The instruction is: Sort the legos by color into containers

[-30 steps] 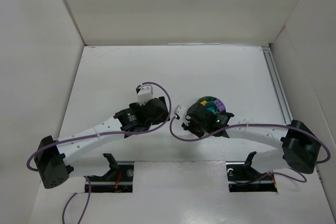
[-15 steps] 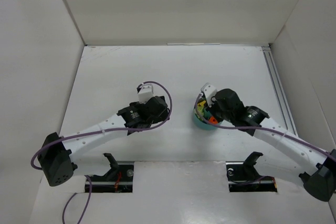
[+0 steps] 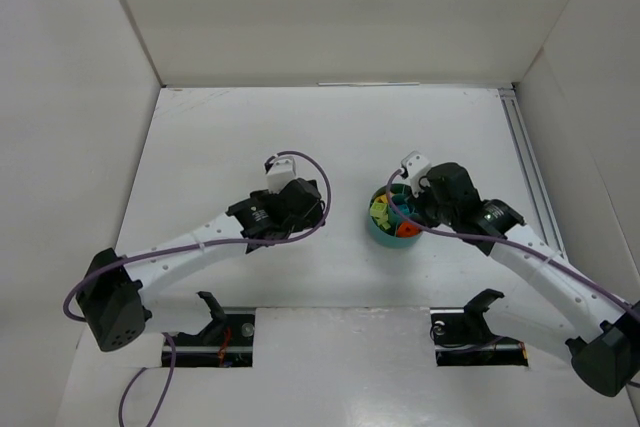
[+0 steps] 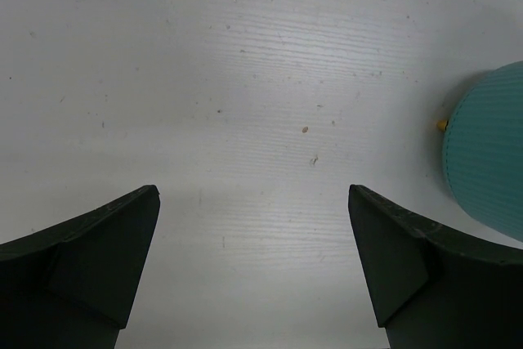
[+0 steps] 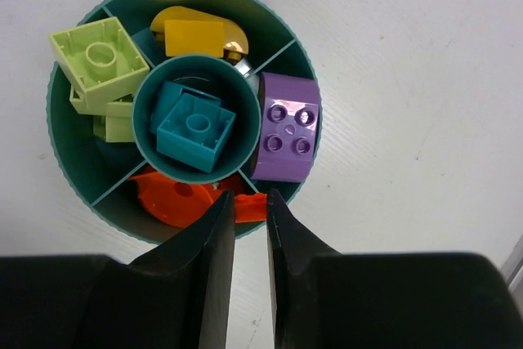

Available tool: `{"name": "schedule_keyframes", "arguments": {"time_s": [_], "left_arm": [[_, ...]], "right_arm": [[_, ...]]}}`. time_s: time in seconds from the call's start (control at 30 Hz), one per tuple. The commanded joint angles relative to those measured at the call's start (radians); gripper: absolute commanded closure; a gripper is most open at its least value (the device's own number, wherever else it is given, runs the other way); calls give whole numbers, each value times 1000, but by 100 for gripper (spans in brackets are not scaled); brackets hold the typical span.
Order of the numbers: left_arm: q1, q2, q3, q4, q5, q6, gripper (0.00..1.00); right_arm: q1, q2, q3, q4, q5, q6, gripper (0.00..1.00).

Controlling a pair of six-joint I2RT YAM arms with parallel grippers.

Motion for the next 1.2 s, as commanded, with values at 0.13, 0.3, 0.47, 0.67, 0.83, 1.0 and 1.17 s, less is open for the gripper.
{"name": "schedule_keyframes", "arguments": {"time_s": [0.13,0.3,0.47,0.67,0.83,1.0,1.17], "left_arm": [[4,21,41,35,9,18,0],[13,43,41,35,21,18,0],[13,43,41,35,30,18,0],[13,43,41,35,30,18,0],[41,21,41,24,21,9,0],[148,-46,22,24,30,9,0],[223,-126,13,15,30,27,0]], "right_arm": [[-4,-4,-12,-1,-44,-11,82],[-4,16,-12,-1,-53,-11,72],[-4,25,-12,-1,-44,-11,62],[-4,2,-12,-10,-18,-1,58],[-49,-55,23,-31,118,77,19],[-179,-99,88,-42,283,199,0],[-346,-99,163,-79,466,235,0]]}}
